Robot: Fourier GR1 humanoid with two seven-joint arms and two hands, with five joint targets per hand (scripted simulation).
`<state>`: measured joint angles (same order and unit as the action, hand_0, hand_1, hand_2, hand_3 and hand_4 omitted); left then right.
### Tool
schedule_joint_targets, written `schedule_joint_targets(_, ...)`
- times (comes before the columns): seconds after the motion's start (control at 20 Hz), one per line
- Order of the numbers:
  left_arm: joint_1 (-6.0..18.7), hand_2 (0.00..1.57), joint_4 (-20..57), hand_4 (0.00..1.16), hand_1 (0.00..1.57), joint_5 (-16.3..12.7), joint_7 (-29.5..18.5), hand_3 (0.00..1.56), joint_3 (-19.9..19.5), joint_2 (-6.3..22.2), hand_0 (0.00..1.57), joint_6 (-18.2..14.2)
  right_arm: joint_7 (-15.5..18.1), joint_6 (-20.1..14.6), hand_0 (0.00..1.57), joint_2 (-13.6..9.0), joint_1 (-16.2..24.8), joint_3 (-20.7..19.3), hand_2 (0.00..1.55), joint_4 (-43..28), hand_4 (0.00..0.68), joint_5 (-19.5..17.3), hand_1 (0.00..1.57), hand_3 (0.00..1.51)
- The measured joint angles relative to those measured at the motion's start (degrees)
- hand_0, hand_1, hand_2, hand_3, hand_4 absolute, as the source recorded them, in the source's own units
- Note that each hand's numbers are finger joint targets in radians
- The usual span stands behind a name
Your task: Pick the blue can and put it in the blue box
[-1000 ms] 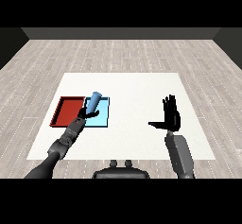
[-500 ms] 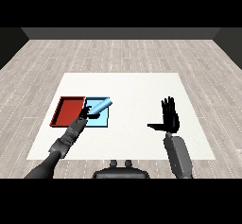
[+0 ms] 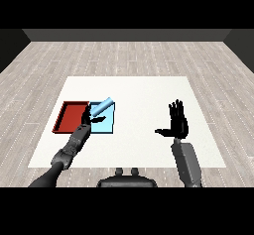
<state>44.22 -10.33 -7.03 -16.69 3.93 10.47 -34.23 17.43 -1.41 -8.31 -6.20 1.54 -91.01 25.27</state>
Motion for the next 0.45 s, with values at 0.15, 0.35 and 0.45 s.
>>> schedule_joint_targets(0.15,-1.7,0.00,-6.2,0.00,0.00,-1.9,-8.7,0.00,-2.0,0.5,0.00,0.9,-0.1,0.4,0.00,-0.4,0.2,-0.3,0.00,-0.5,0.000,0.2,0.00,0.00)
schedule_joint_targets(0.35,-5.7,0.00,-15.5,0.00,0.00,-3.5,-18.7,0.00,-2.5,-0.6,0.00,5.7,-1.2,0.2,0.00,-0.8,0.2,0.0,0.00,-0.6,0.000,-0.2,0.00,0.00)
schedule_joint_targets(0.45,-7.9,0.00,-20.8,0.00,0.00,-4.3,-22.0,0.00,-2.0,-1.8,0.00,8.3,-1.6,0.4,0.00,-1.4,1.1,0.2,0.00,-1.1,0.000,-0.6,0.00,0.00)
